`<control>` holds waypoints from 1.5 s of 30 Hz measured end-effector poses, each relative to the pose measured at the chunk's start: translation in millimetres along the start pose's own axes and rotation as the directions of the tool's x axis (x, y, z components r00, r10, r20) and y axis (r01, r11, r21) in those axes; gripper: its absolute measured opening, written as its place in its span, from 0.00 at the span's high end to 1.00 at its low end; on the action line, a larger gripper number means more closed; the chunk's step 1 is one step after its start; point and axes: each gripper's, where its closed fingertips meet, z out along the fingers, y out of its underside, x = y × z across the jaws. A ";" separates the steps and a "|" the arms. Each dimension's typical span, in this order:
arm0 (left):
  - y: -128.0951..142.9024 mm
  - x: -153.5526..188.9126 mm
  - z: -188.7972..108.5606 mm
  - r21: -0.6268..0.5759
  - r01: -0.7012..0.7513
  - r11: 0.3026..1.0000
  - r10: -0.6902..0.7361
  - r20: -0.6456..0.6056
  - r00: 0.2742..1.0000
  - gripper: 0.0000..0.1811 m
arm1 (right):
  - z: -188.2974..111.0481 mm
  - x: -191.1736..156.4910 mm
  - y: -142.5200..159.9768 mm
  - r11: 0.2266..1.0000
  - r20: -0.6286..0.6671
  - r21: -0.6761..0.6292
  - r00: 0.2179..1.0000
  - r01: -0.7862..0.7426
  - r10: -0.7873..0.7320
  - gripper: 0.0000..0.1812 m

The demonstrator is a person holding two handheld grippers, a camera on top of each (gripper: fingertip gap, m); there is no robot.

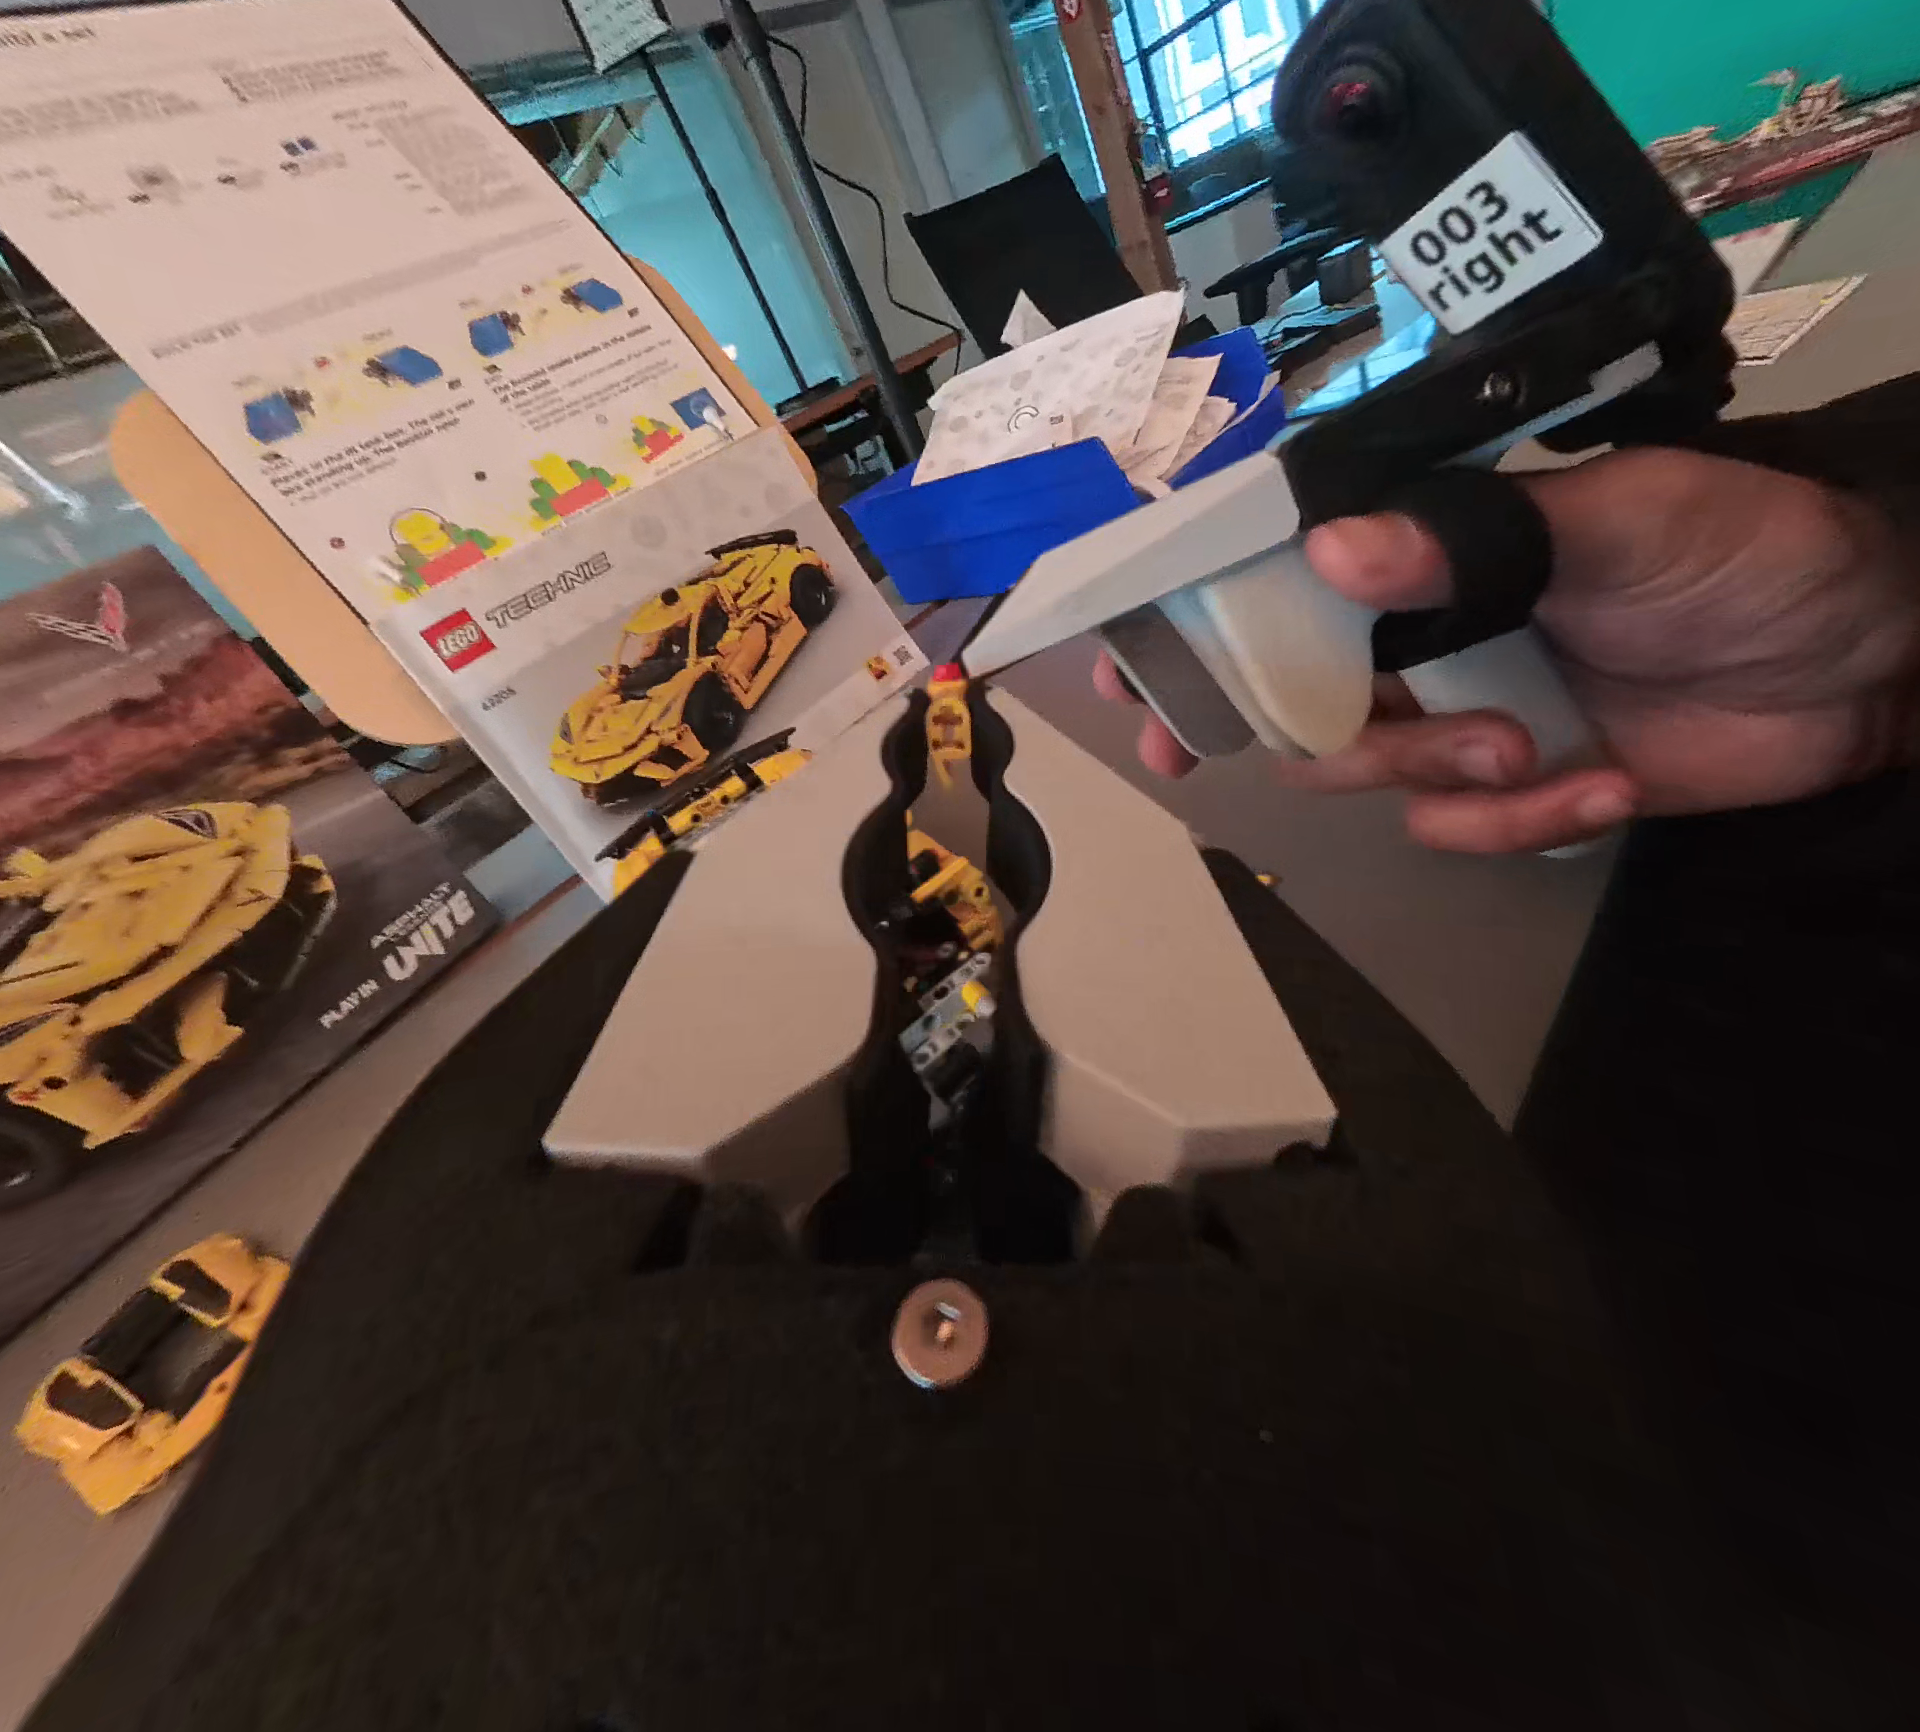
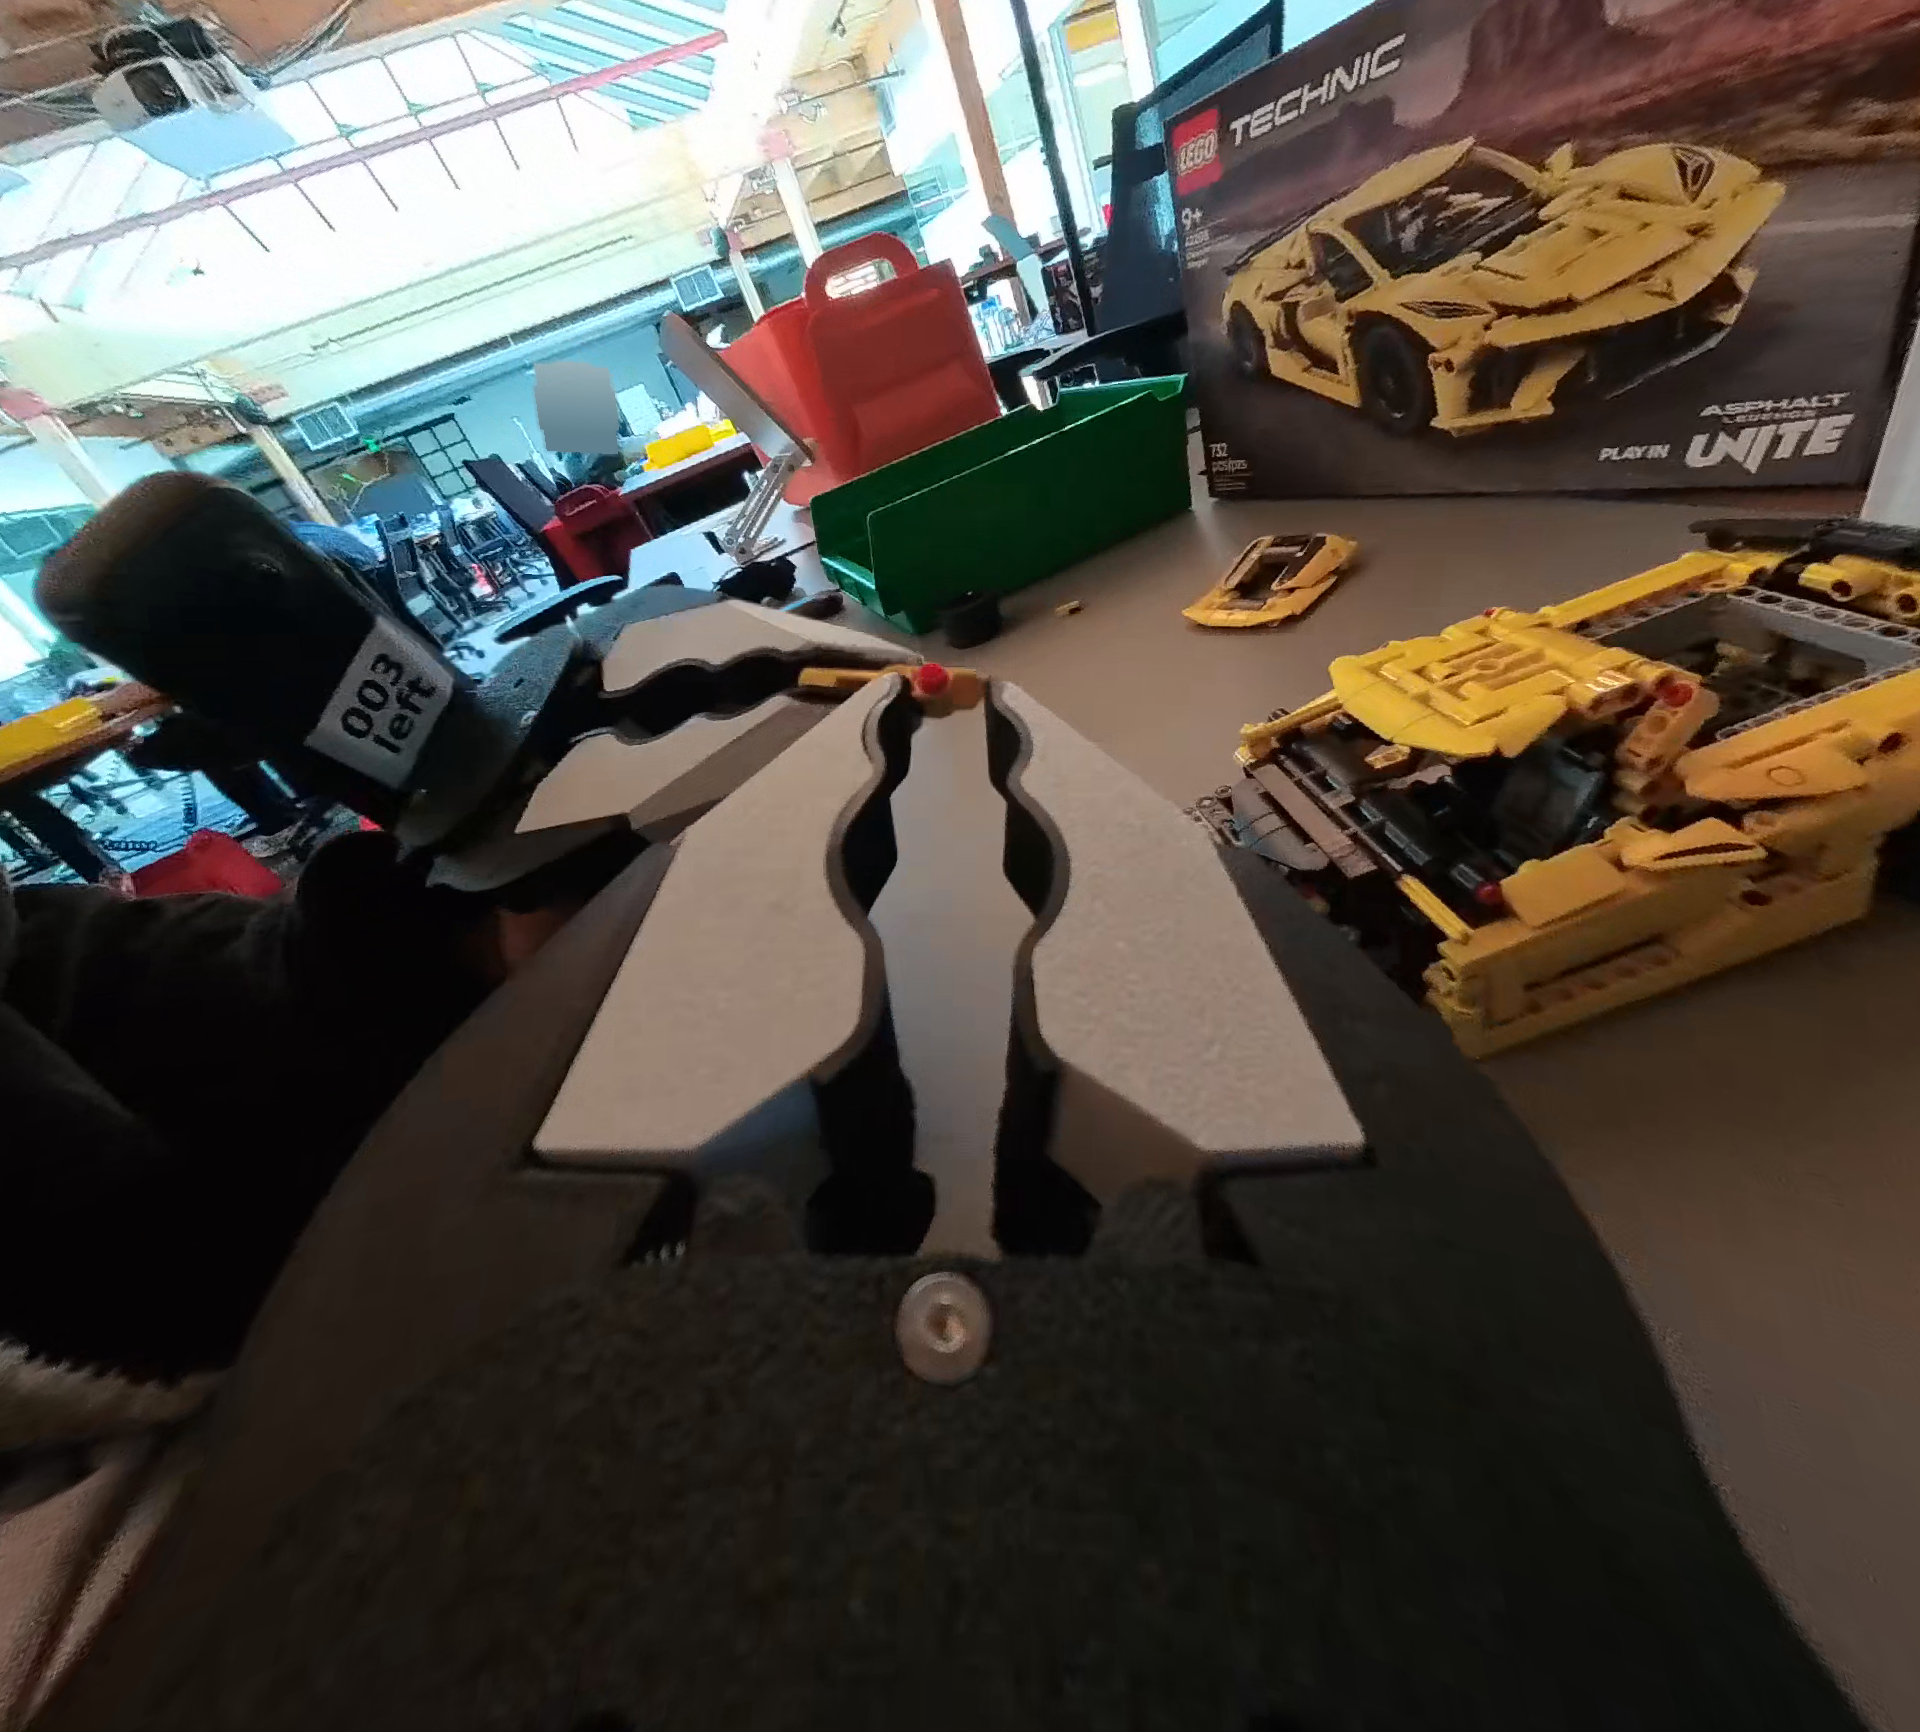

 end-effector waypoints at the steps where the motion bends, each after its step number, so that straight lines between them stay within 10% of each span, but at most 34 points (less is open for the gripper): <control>1: 0.1 0.5 0.3 -0.002 -0.005 1.000 0.005 0.002 1.000 0.96 | 0.2 -0.3 0.4 1.000 0.001 -0.001 1.000 0.003 -0.003 0.94; 18: 13.1 5.2 5.0 -0.174 -0.407 0.897 0.430 0.120 0.895 0.96 | 0.9 8.0 9.4 0.998 -0.026 -0.046 0.999 -0.032 0.031 0.98; 27: 32.5 5.3 9.3 -0.257 -0.374 0.891 0.405 0.080 0.911 0.96 | 1.6 21.2 21.5 0.991 -0.098 -0.130 0.995 0.020 -0.033 1.00; 30: 66.5 4.9 10.3 -0.414 -0.327 0.850 0.362 0.007 0.932 0.97 | -14.0 23.9 -13.7 0.995 -0.049 0.082 0.997 -0.060 0.064 1.00; 37: 34.6 -2.5 7.2 -0.270 -0.359 0.894 0.399 0.108 0.911 0.96 | -6.3 41.4 12.0 0.994 -0.124 -0.069 0.989 -0.087 0.078 1.00; 42: 29.9 5.2 7.9 -0.153 -0.006 0.988 0.004 -0.010 1.000 0.97 | -41.7 53.6 -6.4 0.975 -0.098 -0.184 0.985 0.122 -0.142 0.90; 45: 11.4 30.8 6.4 -0.093 0.394 0.914 -0.403 -0.301 0.864 0.96 | -43.8 29.0 9.0 0.973 0.083 -0.213 0.994 0.093 -0.077 0.83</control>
